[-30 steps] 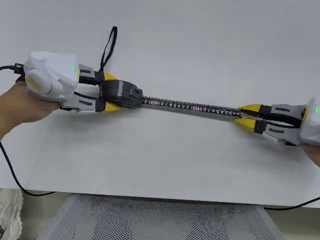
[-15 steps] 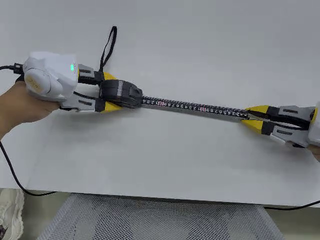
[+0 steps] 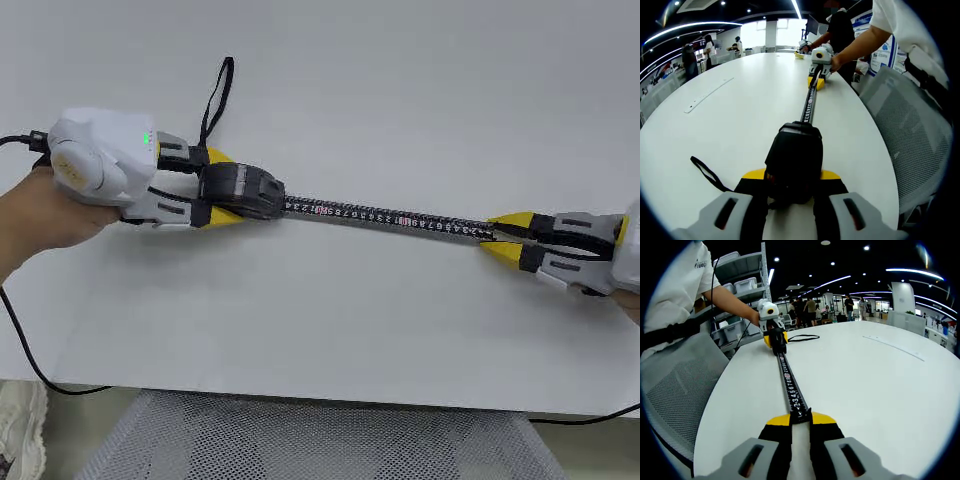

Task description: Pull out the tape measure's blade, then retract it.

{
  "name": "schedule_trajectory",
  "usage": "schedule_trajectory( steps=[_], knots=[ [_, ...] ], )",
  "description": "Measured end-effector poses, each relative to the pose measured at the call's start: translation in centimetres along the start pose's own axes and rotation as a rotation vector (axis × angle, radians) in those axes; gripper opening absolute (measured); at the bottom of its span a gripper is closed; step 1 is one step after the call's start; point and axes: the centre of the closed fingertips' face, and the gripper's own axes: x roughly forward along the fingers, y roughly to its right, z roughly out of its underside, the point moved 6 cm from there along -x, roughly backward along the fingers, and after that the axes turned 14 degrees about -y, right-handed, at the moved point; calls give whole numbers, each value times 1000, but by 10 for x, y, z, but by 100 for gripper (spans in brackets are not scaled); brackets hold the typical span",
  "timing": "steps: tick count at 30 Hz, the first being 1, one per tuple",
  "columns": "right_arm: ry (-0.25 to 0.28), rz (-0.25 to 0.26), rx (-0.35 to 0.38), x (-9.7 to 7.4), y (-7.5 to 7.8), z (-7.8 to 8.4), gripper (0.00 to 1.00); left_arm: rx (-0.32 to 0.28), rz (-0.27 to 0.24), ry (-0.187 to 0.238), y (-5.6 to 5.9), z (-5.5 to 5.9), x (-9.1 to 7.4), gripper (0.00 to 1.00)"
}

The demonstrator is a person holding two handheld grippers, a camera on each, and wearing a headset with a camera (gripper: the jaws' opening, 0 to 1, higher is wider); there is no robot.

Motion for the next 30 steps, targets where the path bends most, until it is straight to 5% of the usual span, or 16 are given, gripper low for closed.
schedule_trajectory(
  steps=[30],
  knots=[
    [-2, 6, 35, -2, -3, 0, 15, 27, -16, -16, 1, -2, -1, 32]
  ],
)
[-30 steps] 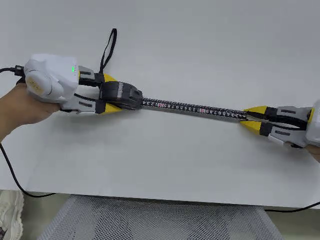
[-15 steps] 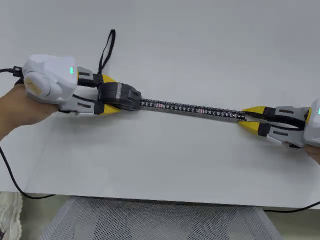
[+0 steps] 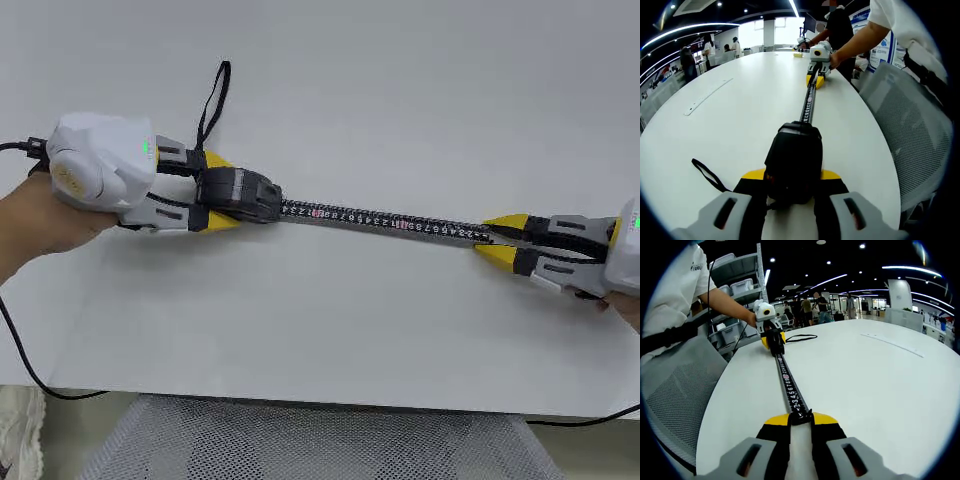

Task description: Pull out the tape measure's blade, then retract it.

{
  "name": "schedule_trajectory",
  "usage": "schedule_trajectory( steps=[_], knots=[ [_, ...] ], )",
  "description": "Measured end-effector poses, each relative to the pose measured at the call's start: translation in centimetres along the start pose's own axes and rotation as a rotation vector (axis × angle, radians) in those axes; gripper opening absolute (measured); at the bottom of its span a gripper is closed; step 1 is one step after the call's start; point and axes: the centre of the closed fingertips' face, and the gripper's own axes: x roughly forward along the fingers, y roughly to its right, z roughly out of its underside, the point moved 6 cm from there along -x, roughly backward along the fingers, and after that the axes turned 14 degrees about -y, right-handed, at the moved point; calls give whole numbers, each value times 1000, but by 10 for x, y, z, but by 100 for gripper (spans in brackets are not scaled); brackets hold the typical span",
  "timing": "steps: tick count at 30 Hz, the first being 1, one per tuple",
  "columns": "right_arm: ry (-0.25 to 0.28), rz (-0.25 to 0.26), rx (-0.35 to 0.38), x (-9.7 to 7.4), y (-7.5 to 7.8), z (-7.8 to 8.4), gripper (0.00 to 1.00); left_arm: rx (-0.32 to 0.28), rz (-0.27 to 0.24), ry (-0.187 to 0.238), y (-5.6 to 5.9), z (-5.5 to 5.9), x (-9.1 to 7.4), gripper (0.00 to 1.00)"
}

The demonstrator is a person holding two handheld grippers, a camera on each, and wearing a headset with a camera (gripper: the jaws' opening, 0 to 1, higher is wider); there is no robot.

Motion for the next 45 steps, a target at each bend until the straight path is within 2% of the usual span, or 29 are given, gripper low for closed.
schedule_trajectory(
  steps=[6, 13, 18, 24, 26, 36, 45],
  knots=[
    [-5, -9, -6, 2, -3, -1, 20, 5, -12, -24, 1, 1, 3, 33],
    [2, -13, -9, 2, -6, -5, 25, -10, -5, -7, 5, -4, 2, 41],
    [13, -10, 0, 2, -7, -6, 28, -23, -22, -12, 4, -3, 0, 49],
    [25, 10, 13, 1, -5, -8, 33, -27, -28, -21, 5, -3, 0, 54],
    [42, 15, 26, 0, -5, -11, 37, -32, -34, -19, 5, -3, 0, 55],
    [53, 37, 45, -1, -8, -14, 43, -60, -62, 12, 3, -5, -5, 59],
    [71, 61, 78, -3, -12, -17, 48, -110, -91, 41, 2, -6, -10, 63]
  ],
)
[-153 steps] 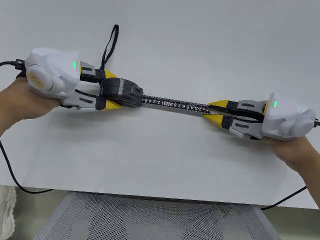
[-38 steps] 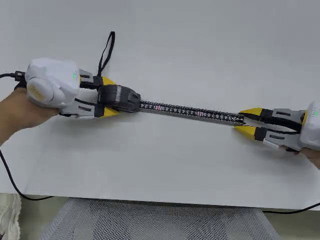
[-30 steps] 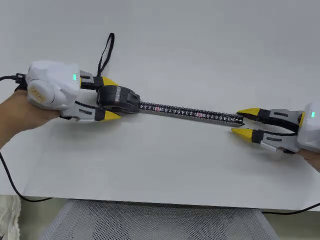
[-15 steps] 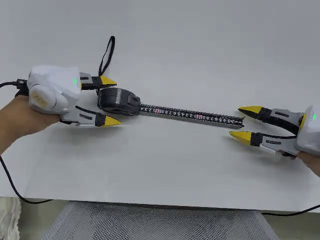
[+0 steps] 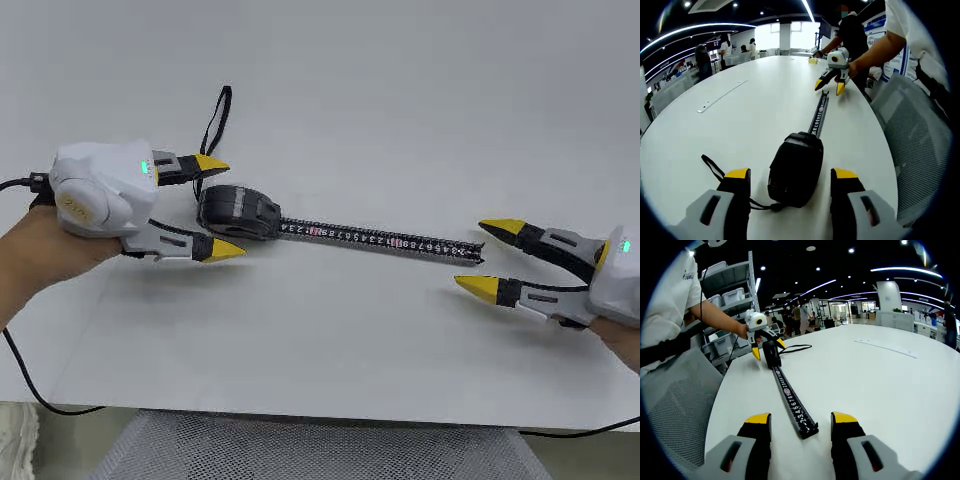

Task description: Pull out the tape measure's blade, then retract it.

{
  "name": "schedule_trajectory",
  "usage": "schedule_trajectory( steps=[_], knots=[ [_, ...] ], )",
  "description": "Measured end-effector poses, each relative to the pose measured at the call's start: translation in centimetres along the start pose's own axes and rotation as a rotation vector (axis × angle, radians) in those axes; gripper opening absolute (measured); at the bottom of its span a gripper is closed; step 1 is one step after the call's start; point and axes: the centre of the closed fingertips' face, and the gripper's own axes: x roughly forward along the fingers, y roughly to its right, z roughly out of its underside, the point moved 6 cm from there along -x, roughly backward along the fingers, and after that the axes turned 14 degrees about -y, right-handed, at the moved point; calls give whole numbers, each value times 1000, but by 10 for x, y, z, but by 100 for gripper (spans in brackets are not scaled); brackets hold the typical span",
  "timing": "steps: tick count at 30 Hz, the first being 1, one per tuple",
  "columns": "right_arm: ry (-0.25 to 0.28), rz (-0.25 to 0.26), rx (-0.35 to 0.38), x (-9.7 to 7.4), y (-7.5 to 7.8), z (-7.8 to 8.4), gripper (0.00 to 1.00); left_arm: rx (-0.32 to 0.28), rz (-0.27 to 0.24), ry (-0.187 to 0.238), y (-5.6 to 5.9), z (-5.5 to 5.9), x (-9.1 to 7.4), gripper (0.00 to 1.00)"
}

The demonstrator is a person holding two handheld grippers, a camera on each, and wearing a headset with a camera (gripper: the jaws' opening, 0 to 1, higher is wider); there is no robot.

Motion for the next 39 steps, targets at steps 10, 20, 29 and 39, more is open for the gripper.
schedule_trajectory(
  steps=[10, 20, 29, 39],
  knots=[
    [13, 40, 28, -4, -5, -3, 57, -40, -28, 6, 8, 0, -8, 72],
    [37, 85, 63, -9, -12, -8, 64, -110, -100, 38, 11, -2, -23, 83],
    [63, 129, 101, -19, -19, -8, 65, -192, -176, 75, 14, 0, -41, 85],
    [69, 185, 126, -26, -31, -8, 65, -292, -228, 123, 28, 6, -52, 86]
  ],
)
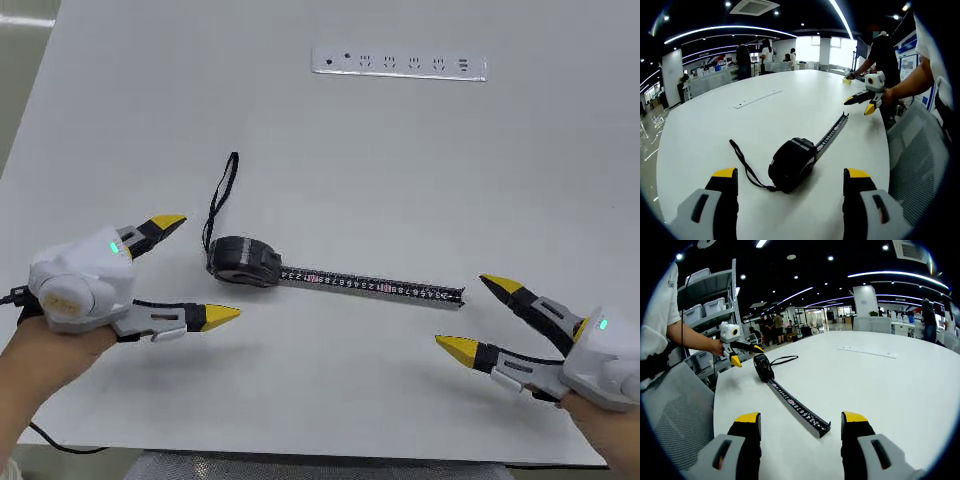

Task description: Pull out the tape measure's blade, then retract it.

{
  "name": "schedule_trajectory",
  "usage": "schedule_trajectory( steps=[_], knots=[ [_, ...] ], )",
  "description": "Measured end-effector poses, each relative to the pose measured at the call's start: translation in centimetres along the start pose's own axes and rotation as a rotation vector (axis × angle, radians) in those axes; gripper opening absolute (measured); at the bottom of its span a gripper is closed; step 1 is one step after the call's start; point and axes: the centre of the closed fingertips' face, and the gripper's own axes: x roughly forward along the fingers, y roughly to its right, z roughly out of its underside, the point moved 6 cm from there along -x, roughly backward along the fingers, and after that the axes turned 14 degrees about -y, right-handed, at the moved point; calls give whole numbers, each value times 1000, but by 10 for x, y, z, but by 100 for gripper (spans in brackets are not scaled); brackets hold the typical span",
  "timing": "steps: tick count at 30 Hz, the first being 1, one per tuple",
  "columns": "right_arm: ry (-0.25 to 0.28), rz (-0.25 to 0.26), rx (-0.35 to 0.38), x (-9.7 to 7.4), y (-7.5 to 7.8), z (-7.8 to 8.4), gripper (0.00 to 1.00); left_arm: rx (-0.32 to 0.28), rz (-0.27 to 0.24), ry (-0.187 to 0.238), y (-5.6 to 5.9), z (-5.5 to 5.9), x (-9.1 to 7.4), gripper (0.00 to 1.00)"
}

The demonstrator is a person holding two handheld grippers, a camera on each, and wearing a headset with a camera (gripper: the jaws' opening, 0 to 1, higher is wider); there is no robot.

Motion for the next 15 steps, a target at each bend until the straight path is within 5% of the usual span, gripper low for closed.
schedule_trajectory(
  steps=[15],
  knots=[
    [17, 86, 40, -14, -7, 0, 66, -94, -72, 33, 12, 12, -24, 86]
  ],
)
